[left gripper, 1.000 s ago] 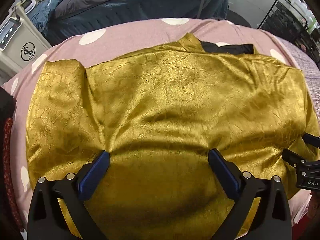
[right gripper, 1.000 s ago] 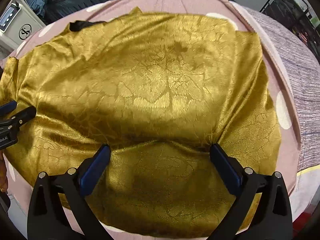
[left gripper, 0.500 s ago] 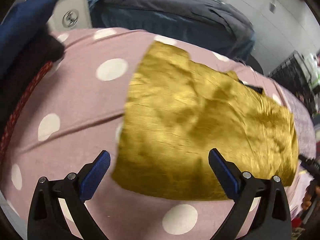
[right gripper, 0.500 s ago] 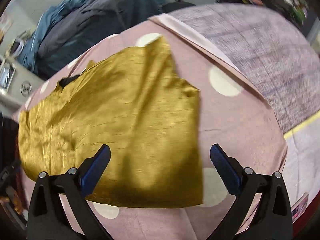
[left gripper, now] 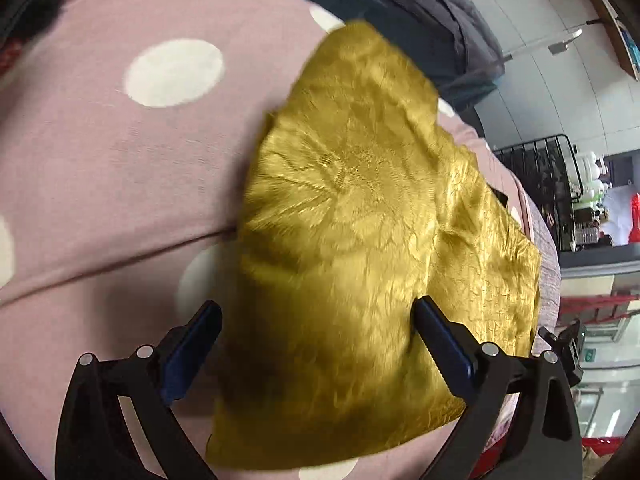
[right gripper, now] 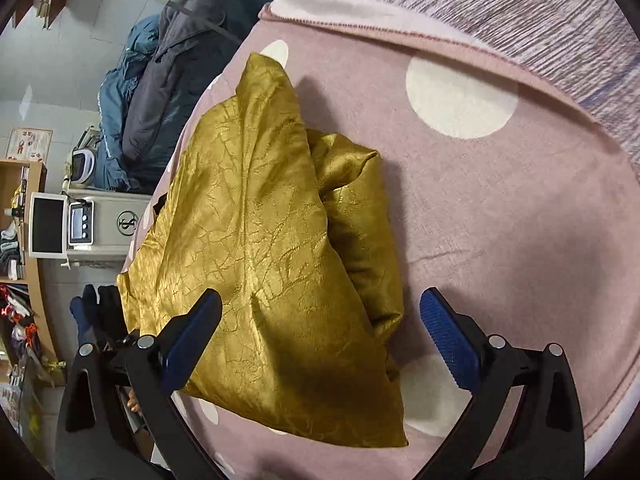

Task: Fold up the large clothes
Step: 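Grasp the folded gold bundle with the left tool while the right tool grasps it too, then lift the bundle with both tools and carry it onto the navy garment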

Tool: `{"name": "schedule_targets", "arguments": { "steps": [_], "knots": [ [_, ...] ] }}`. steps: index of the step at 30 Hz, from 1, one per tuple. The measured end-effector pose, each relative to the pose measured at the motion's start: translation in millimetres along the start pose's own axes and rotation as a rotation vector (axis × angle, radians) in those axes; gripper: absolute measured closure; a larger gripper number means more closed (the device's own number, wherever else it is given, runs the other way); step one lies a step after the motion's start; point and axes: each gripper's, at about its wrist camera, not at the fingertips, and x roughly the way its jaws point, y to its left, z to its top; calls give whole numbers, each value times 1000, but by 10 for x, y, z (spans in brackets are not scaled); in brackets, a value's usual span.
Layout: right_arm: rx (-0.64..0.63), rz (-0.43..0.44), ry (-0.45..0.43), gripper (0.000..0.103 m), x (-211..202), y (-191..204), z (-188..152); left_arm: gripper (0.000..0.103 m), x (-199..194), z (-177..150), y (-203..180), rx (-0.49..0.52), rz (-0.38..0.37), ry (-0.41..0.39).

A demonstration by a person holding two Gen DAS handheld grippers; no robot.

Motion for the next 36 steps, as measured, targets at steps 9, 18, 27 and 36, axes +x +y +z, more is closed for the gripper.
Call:
{"name": "schedule_targets", "arguments": {
  "steps": [9,18,27,36],
  "knots": [
    [-6,49,40,8,293,11,164,6,395,261,-169,33,-40,102],
    [17,76,49,49,460,128,202,28,427,253,-367,30,-43,73],
    [21,41,-8,80,215,317,18,71,277,148,-804,87,19,21],
    [-83,96,-76,86,-338,770,-338,86,-387,-257,-1488,192,-74,-128]
  ]
}}
